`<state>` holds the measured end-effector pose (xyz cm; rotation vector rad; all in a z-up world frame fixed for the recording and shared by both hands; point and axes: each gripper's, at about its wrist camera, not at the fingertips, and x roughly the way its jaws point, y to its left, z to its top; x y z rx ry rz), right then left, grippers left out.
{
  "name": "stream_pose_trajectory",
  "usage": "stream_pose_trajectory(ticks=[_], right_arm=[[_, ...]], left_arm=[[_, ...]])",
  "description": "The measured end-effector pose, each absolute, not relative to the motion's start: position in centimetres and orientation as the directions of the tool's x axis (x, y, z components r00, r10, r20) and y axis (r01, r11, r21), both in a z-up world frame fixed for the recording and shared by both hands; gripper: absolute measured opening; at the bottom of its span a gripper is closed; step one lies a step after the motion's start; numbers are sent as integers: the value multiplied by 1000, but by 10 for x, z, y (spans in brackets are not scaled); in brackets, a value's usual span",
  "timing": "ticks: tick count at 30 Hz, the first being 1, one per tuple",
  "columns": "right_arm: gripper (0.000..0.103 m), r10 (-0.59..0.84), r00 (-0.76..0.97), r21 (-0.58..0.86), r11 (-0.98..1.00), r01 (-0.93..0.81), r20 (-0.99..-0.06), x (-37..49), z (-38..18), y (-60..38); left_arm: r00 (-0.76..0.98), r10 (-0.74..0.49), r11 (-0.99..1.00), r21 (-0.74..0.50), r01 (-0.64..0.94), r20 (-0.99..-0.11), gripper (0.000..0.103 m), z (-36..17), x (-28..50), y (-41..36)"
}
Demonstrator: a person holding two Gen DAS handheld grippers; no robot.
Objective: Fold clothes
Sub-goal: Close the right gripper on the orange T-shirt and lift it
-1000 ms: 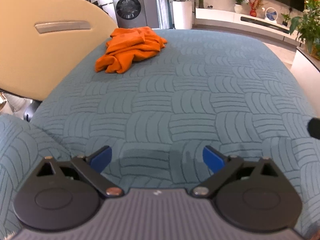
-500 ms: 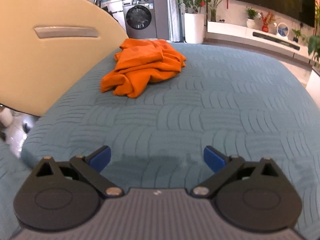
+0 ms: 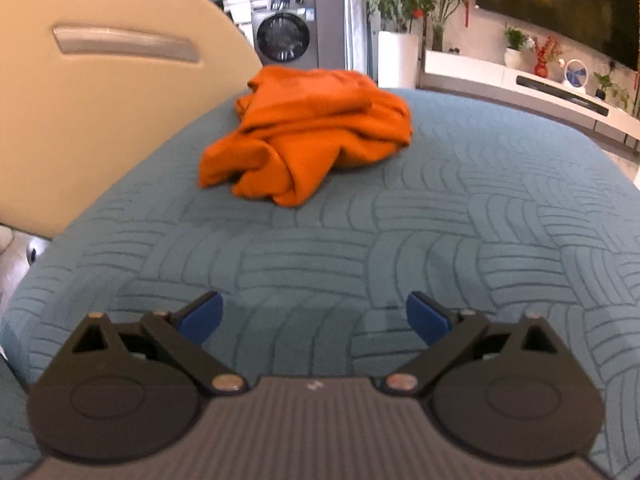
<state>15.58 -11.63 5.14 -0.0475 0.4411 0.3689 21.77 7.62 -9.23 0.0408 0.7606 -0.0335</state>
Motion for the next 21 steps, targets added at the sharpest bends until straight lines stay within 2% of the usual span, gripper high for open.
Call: stream_pose_trajectory(ticks=[1,2,3,6,15,21], right_arm=[[90,356,833,-1,919,-394,-423,167,50,-109],[83,366,826,-48,904,-425,-429,181,48,-102],[66,366,819,-107,885,-454,-441,197,44,-93],[55,357,793,-168,856,-489,-494,250,35,-75],[56,428,723,-115,815,-569,-543,331,15,-59],[55,434,679,-85,804,-588,-592,356,-3,-41]], left_arm=[[717,-31,999,-3,40,-696,99,-94,219,80],[712,-51,999,-32,39,-701,99,-95,221,83],[707,-65,998,-54,39,-704,99,-96,222,86],[692,-83,996,-88,29,-717,100,-102,227,95],[672,-114,986,-169,-17,-732,101,-108,235,111],[675,-103,988,-154,-16,-731,101,-109,236,111]])
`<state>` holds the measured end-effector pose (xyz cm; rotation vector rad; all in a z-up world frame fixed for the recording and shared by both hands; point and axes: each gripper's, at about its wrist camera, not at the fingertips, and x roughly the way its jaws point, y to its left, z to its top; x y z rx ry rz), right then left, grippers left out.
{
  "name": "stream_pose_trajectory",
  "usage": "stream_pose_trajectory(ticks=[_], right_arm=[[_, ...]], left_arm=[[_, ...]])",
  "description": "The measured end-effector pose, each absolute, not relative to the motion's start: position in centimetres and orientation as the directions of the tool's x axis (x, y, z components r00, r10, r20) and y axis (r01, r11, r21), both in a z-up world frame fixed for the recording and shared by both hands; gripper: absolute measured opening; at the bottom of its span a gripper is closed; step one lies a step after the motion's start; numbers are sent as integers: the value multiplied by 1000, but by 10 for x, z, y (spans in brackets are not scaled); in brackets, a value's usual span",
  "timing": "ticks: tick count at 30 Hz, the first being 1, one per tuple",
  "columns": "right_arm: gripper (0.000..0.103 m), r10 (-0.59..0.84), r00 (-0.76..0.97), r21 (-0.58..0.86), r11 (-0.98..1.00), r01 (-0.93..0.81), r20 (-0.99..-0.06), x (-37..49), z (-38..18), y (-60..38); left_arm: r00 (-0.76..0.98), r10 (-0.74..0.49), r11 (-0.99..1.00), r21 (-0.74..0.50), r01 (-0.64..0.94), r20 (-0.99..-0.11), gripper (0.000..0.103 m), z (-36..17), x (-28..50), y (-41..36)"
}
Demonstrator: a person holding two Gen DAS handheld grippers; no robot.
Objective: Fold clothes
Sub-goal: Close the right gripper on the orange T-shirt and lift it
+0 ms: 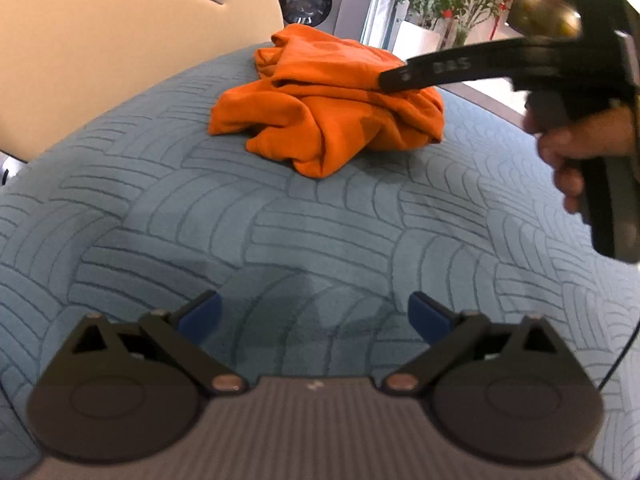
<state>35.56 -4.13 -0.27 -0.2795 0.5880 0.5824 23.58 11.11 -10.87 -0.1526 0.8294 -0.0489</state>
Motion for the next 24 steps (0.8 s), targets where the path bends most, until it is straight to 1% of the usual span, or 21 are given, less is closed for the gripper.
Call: stream_pose_trajectory(ticks=[3,5,6,9,11,13,16,19,24], right_arm=[[56,465,640,4,811,-586,-612,362,-6,-43],[41,483,645,24,810,-585,-592,362,-7,-45],[30,488,649,30,812,-583,-584,362,-8,-46],[19,515,633,67,803,-592,-578,363,-11,-51],[19,522,623,72,797,-600,-582,365,-13,-51],[12,530,623,74,792,-606,-576,365,-13,-50],[10,544,630,96,793,-601,-554,367,-12,-49],[9,571,660,110,790,-603,-489,352,-1,-57],[9,603,706,176,792,-584,-371,309,27,-89]], left_arm=[[676,-96,988,-150,-22,-731,101,-109,236,112],[676,-93,988,-149,-25,-731,101,-109,237,112],[677,-93,989,-149,-25,-731,101,-109,237,112],[679,-92,989,-147,-24,-728,101,-108,237,112],[683,-93,989,-148,-23,-724,101,-108,237,112],[691,-99,987,-157,-21,-716,101,-107,236,114],[709,-98,986,-167,-28,-698,101,-104,236,117],[725,-92,982,-184,-49,-683,101,-102,235,123],[745,-91,974,-214,-71,-661,101,-96,234,131]])
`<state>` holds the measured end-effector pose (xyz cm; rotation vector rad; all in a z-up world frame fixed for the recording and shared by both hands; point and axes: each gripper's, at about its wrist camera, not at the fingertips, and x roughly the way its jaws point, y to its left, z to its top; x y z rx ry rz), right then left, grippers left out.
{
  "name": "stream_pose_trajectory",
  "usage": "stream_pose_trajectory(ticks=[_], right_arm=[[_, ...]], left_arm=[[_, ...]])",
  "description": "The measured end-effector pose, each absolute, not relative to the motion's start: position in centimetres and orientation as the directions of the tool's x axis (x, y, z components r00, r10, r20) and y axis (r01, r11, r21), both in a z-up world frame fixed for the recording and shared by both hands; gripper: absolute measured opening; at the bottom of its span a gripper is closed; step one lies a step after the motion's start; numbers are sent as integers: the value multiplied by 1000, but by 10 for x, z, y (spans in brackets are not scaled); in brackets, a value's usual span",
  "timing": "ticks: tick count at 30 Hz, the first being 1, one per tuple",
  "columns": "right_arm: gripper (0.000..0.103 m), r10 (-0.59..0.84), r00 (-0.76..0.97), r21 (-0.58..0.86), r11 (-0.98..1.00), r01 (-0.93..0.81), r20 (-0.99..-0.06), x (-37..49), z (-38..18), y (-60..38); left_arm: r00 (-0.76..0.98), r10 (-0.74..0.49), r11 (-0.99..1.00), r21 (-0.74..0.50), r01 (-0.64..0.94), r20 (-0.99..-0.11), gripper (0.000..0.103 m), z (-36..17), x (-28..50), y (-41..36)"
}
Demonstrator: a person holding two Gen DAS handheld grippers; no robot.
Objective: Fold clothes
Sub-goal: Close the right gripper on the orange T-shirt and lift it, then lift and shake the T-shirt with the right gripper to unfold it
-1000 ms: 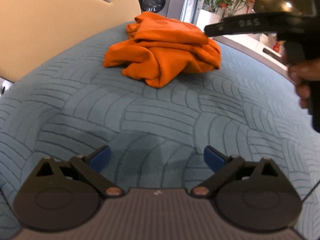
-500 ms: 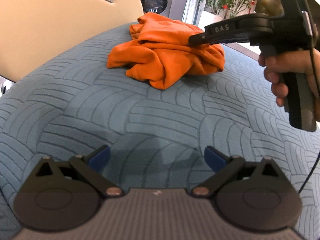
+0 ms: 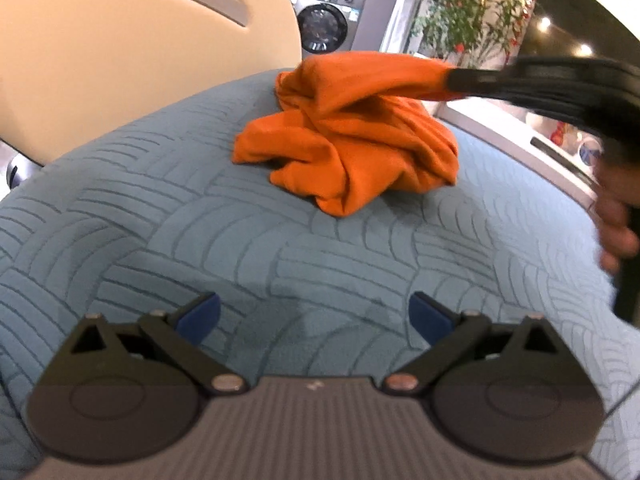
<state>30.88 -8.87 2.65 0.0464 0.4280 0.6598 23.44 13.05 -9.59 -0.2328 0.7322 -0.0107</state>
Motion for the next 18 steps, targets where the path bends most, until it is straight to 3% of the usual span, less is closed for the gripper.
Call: stream_pose_trajectory(ticks=[11,16,18], right_arm=[[9,503,843,389,827,-406,-190,147,60,-201],[9,396,895,445,852,-277,-203,55,48,-249],[4,381,895,449,858,-248,-234,28,37,-254]], left_arm=[[787,-86,961,-258,-96,-610,101,-83,231,143],[790,-94,975,-218,-51,-606,101,-82,229,130],[792,-96,980,-197,-31,-603,101,-81,227,124]])
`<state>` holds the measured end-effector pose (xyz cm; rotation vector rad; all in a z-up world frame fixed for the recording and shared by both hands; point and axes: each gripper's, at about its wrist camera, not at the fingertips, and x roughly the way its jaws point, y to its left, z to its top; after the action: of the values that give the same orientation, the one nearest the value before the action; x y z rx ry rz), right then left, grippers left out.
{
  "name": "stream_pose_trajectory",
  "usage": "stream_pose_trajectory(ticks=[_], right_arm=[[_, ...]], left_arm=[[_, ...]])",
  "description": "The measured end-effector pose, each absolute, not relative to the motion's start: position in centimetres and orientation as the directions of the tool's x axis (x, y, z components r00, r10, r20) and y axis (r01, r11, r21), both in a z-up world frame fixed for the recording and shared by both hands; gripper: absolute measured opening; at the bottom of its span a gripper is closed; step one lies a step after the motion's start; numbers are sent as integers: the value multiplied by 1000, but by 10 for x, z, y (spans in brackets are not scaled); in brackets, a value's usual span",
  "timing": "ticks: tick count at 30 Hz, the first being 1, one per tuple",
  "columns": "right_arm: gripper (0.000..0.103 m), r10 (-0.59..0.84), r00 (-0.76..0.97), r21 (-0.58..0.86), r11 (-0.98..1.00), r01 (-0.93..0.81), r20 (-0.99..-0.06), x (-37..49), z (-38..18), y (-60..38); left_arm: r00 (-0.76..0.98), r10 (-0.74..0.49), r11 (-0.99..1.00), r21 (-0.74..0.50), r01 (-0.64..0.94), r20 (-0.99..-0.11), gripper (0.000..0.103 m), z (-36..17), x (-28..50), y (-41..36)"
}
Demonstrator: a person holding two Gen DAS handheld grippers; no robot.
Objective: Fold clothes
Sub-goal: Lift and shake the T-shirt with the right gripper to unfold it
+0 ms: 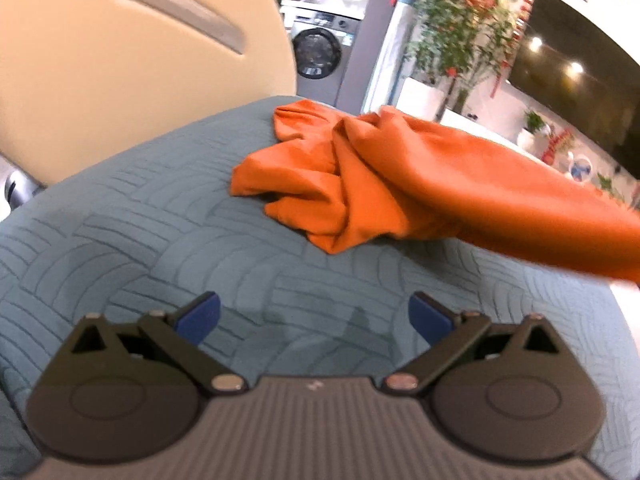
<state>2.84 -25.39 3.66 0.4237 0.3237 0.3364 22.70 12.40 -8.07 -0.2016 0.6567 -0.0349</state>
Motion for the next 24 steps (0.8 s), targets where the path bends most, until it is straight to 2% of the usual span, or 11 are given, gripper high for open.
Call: stream_pose_trajectory(ticks=[4,6,9,12,14,16,18,24], right_arm=[[4,394,858,423,874,-239,-329,-23,14,-249],[4,381,814,330,911,-249,-439,-32,-1,-234],[5,320,769,228,946,-229,-554,-25,-16,-223],[9,279,779,188,960,-208,-561,-8,-21,-217],[24,259,801,178,965,-192,-540,12,-21,-212],[50,264,810,179,964,-198,-523,27,-19,-206],[65,254,826,151,967,-205,-504,52,-15,-197],[67,314,809,181,949,-257,-498,145,8,-182]], left_arm=[[794,-102,985,-174,-5,-600,101,-79,224,117],[787,-101,986,-165,0,-608,101,-81,224,114],[778,-98,989,-146,9,-620,101,-85,225,109],[774,-103,991,-132,26,-625,101,-86,224,105],[776,-106,992,-123,37,-621,101,-86,224,104],[777,-108,992,-121,41,-620,101,-86,223,103],[774,-122,990,-130,52,-621,101,-87,222,103],[758,-155,987,-137,88,-634,101,-91,222,96]])
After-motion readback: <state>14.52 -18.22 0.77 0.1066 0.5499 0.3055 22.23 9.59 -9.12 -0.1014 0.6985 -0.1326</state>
